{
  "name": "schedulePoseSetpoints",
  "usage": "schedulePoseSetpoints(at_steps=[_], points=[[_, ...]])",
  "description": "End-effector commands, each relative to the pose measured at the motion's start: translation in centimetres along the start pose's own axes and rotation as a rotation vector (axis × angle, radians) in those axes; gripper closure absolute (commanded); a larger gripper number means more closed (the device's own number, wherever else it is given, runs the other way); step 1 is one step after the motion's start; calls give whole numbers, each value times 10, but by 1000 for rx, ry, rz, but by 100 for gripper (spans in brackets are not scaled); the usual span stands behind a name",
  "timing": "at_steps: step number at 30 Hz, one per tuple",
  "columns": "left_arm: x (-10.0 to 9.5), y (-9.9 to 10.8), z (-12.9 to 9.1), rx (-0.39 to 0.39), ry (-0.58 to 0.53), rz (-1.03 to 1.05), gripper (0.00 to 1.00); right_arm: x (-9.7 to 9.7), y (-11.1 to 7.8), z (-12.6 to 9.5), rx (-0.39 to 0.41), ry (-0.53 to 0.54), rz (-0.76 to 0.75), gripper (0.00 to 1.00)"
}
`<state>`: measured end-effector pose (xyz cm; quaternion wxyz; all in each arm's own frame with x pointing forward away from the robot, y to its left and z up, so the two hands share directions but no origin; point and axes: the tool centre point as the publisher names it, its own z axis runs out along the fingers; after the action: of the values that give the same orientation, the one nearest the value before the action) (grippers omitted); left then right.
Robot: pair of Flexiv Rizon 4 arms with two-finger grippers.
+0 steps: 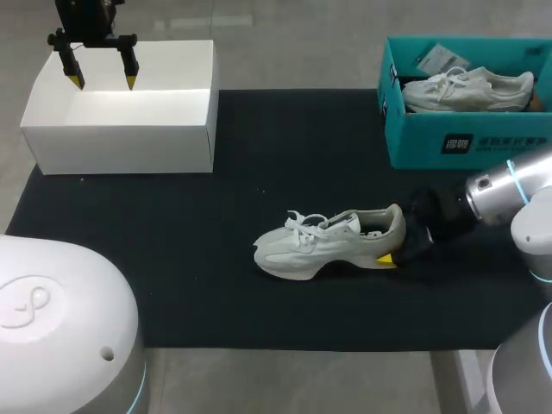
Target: Take the shoe out of the shoebox, open the shoe tongue, remove and reinsert the insole, then place the shoe into the shoebox
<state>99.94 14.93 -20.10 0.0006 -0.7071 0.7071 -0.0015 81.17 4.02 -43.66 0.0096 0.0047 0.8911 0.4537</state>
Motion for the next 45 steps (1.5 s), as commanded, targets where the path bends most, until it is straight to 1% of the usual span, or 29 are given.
schedulePoseSetpoints(at_steps=[1,2,4,45], points=[[0,0,0,-1,-1,0,0,1,-1,7,22,-27,19,62],[0,0,0,-1,-1,0,0,2,-1,7,21,-31,22,100],[0,0,0,-1,-1,0,0,4,-2,8,43,-54,45,100],[0,0,0,-1,-1,0,0,4,-2,8,43,-54,45,100]])
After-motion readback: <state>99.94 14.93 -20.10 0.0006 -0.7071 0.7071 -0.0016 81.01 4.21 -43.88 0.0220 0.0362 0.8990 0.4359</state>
